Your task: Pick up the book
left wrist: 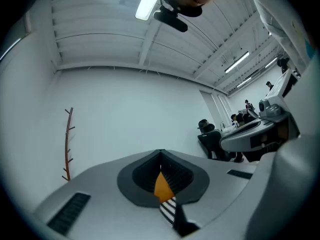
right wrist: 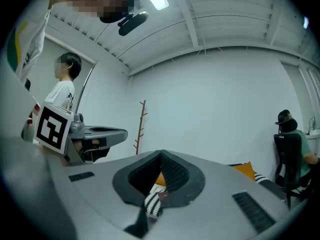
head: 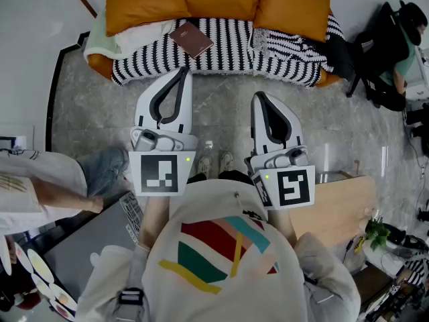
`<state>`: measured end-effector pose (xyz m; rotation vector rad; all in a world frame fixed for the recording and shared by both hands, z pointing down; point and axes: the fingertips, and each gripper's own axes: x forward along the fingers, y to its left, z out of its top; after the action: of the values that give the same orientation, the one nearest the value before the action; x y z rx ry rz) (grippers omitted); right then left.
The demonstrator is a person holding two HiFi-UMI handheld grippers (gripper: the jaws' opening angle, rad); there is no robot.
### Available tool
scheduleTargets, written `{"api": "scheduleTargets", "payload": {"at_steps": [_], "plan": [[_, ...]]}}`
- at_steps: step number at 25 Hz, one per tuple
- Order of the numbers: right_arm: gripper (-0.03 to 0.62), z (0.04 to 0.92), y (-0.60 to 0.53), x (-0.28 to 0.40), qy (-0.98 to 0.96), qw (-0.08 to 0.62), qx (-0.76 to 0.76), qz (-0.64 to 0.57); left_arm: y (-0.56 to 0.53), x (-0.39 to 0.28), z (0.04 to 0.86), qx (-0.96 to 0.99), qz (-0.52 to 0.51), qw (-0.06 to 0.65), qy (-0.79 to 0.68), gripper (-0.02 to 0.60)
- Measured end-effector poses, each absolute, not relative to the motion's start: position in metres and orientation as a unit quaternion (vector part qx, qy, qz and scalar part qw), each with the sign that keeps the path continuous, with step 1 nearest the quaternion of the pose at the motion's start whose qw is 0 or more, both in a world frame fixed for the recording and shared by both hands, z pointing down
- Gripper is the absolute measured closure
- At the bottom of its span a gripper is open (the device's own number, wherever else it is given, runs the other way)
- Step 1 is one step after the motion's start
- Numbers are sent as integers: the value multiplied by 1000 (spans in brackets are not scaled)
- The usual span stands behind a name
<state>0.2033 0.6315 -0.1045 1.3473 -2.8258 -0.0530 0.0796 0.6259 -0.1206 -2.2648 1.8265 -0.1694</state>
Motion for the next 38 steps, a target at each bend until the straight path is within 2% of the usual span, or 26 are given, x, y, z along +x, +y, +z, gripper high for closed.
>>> {"api": "scheduleTargets", "payload": {"at_steps": [10, 13, 19, 28, 35, 38], "plan": [[582, -96, 615, 216, -903, 10, 430, -12, 616, 92, -118, -772, -73, 115, 621, 574], [582, -96, 619, 214, -924, 5, 382, -23, 613, 96, -122, -768, -77, 118, 625, 574], [582, -73, 631, 207, -958, 106, 264, -36, 602, 111, -120, -761, -95, 128, 628, 574], [580, -78, 604, 226, -960, 33, 278, 9, 585, 132, -104, -758, -99, 124, 633, 574], [580, -65, 563, 208, -958, 26, 283, 33, 536, 105, -99, -760, -60, 113, 637, 574], [580, -61, 531, 193, -953, 21, 298, 42, 501, 85, -101, -765, -52, 129, 629, 574]]}}
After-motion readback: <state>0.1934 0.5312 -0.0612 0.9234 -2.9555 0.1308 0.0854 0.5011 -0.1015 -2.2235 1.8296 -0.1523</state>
